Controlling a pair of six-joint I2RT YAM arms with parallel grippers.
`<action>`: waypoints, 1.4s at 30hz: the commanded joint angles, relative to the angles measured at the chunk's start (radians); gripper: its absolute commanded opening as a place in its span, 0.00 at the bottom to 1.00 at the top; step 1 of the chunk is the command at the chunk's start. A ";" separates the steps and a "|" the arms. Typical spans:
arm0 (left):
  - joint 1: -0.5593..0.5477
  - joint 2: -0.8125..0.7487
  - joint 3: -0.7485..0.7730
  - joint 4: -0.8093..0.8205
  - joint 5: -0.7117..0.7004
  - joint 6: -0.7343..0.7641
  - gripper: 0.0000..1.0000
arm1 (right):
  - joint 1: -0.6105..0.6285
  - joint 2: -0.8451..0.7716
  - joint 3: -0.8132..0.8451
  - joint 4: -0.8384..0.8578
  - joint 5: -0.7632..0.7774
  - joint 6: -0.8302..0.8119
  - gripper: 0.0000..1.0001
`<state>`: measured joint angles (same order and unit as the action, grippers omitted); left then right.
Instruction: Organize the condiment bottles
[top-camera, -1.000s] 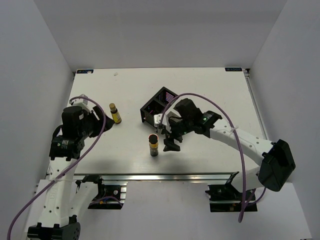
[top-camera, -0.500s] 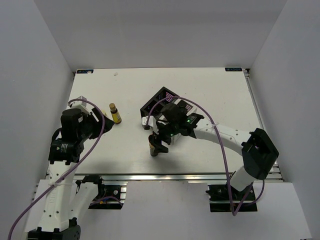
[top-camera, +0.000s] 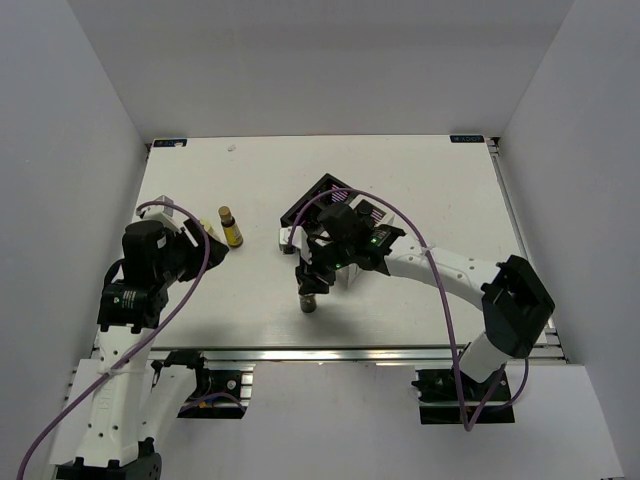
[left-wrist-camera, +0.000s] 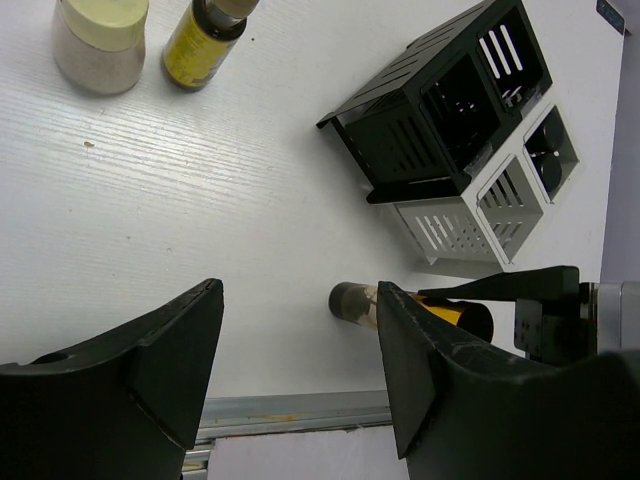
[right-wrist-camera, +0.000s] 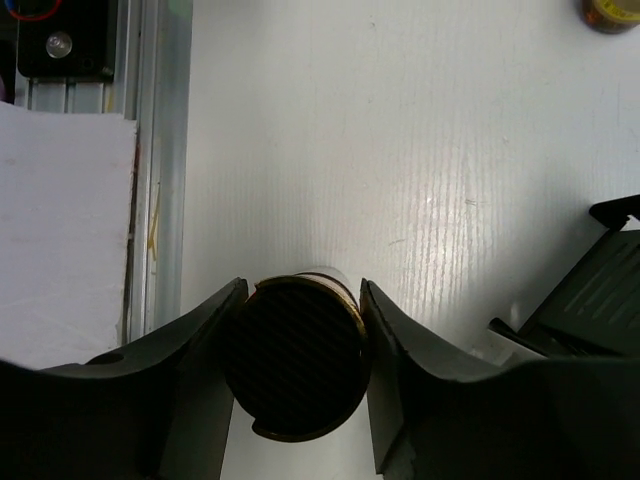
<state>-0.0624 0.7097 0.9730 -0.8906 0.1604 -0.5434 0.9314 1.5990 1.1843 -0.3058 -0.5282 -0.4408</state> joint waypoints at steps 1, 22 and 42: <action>0.003 -0.013 -0.002 -0.002 -0.007 -0.006 0.73 | 0.004 0.012 0.041 0.031 -0.003 -0.002 0.48; 0.003 -0.016 0.009 0.021 0.018 -0.004 0.72 | -0.284 0.108 0.766 -0.147 -0.164 0.298 0.00; 0.003 -0.004 0.003 0.041 0.028 -0.003 0.73 | -0.508 0.363 0.913 -0.084 0.030 0.264 0.00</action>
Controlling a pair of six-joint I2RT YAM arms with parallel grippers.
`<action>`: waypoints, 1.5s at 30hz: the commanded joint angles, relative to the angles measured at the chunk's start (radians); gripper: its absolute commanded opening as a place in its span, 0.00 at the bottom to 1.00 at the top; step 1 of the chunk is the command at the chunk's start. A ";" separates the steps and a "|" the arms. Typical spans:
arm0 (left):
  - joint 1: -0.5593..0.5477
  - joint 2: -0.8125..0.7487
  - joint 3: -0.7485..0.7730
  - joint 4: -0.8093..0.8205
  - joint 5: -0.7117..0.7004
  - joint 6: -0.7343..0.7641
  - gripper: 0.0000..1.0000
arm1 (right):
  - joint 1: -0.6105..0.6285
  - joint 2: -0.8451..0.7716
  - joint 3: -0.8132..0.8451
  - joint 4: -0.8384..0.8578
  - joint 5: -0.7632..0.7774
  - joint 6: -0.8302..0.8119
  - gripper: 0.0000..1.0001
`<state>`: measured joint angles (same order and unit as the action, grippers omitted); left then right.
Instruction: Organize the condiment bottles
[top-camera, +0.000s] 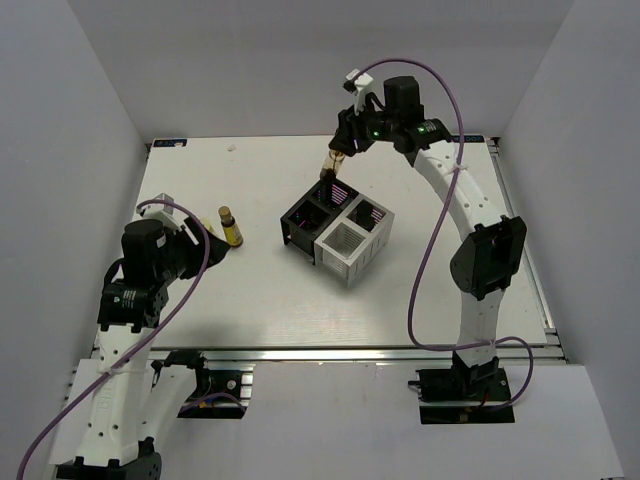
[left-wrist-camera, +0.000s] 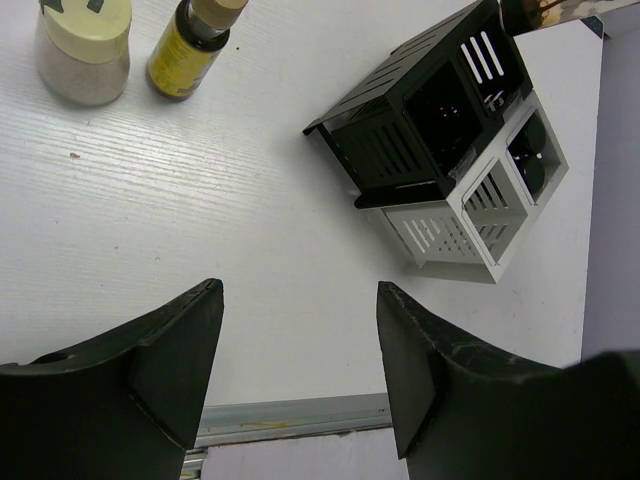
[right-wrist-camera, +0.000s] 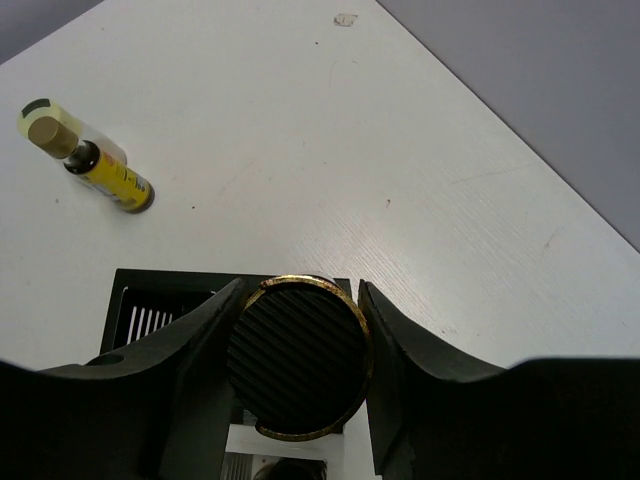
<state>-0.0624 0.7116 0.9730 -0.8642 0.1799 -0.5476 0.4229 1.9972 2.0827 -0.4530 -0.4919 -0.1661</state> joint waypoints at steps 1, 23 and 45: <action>0.003 -0.011 0.000 0.014 0.009 0.002 0.73 | 0.001 -0.037 0.011 0.060 -0.005 -0.013 0.00; 0.003 -0.018 -0.028 0.030 0.018 -0.003 0.73 | 0.005 -0.081 -0.116 -0.004 -0.082 -0.165 0.00; 0.003 0.006 -0.039 0.057 0.015 0.003 0.73 | 0.085 0.020 -0.179 0.050 0.059 -0.271 0.31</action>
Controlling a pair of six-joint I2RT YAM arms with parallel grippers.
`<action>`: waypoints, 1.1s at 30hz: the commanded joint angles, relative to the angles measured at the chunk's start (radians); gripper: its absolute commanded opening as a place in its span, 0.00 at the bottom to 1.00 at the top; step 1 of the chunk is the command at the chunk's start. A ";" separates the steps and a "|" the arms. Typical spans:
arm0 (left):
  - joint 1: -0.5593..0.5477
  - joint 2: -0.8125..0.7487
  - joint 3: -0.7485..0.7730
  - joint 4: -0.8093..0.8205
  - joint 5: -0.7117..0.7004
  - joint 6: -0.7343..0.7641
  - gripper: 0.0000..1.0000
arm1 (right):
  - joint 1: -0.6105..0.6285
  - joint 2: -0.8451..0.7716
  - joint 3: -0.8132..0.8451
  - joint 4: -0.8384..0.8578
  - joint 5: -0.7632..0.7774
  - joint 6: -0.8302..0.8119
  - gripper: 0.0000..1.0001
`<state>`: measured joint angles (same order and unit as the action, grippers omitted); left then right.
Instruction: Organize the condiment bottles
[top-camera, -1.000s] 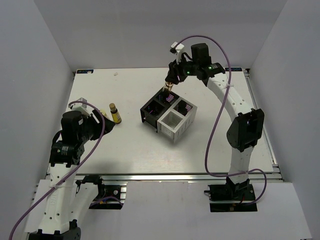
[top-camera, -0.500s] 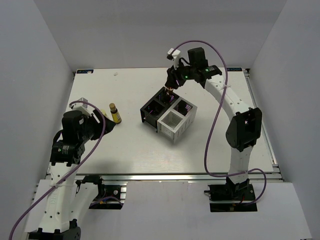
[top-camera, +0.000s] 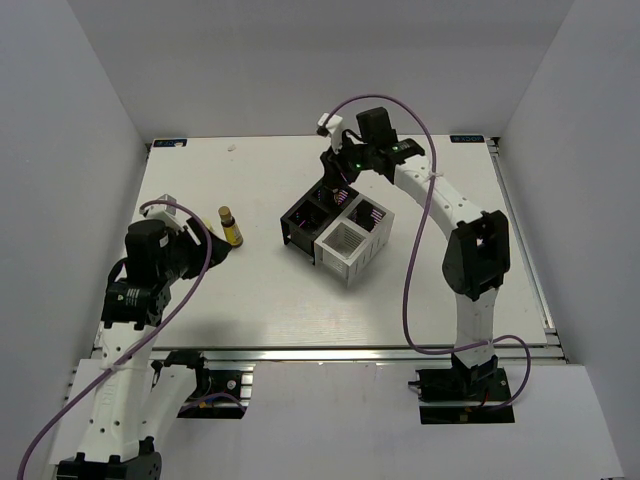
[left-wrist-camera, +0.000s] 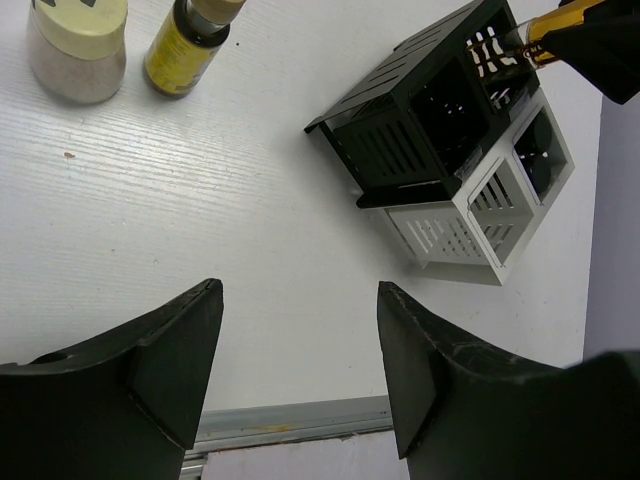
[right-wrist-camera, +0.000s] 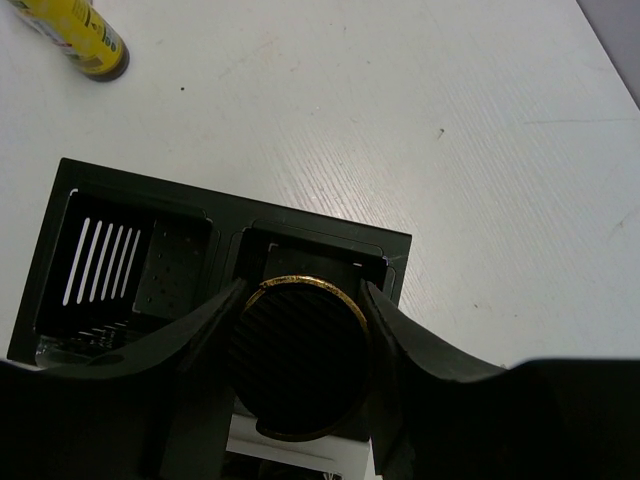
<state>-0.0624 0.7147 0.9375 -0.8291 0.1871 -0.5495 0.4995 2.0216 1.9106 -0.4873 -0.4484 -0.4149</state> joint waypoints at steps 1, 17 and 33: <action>0.003 0.002 -0.003 0.022 0.008 0.006 0.73 | 0.008 -0.003 -0.016 0.085 0.022 -0.022 0.33; 0.003 0.002 -0.017 0.027 0.009 0.006 0.73 | 0.016 0.003 -0.074 0.145 0.076 -0.042 0.62; 0.003 0.092 0.044 0.051 -0.041 0.037 0.67 | 0.014 -0.108 0.169 0.021 -0.073 0.007 0.83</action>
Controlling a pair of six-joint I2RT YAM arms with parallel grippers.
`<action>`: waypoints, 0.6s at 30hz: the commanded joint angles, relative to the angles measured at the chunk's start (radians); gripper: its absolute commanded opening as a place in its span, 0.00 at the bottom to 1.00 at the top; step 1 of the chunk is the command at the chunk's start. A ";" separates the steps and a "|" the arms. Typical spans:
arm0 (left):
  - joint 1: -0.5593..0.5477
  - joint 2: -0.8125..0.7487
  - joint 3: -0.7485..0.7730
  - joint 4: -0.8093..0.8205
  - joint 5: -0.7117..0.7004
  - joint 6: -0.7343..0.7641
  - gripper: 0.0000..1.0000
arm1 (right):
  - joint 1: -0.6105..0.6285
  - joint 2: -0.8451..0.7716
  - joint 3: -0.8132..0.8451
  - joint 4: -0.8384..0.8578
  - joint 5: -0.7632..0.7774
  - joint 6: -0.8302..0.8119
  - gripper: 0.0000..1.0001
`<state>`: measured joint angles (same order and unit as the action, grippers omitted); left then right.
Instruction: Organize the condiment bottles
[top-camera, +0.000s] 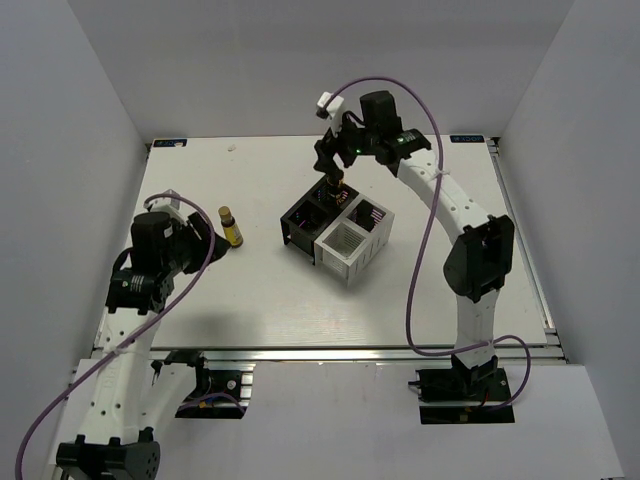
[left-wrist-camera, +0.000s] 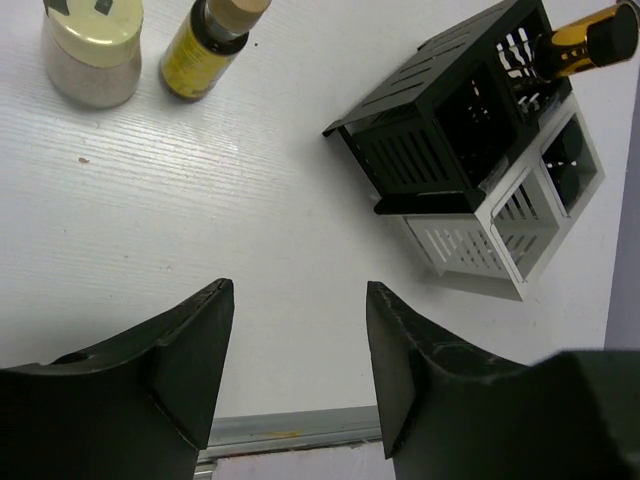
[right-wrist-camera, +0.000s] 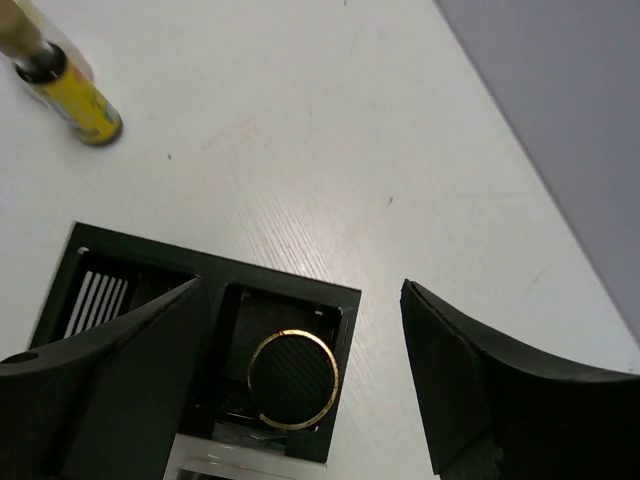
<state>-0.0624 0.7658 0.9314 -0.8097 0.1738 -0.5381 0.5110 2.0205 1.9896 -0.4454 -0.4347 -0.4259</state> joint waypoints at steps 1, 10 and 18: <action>0.003 0.058 0.069 0.032 -0.040 0.029 0.65 | 0.003 -0.123 0.095 -0.027 -0.097 0.022 0.84; -0.025 0.272 0.178 -0.005 -0.224 0.081 0.57 | 0.001 -0.350 -0.150 -0.027 -0.257 0.096 0.16; -0.111 0.475 0.253 0.059 -0.364 0.142 0.74 | 0.003 -0.465 -0.331 -0.018 -0.317 0.088 0.68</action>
<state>-0.1555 1.2007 1.1286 -0.7929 -0.1120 -0.4438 0.5125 1.5917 1.6985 -0.4725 -0.7101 -0.3416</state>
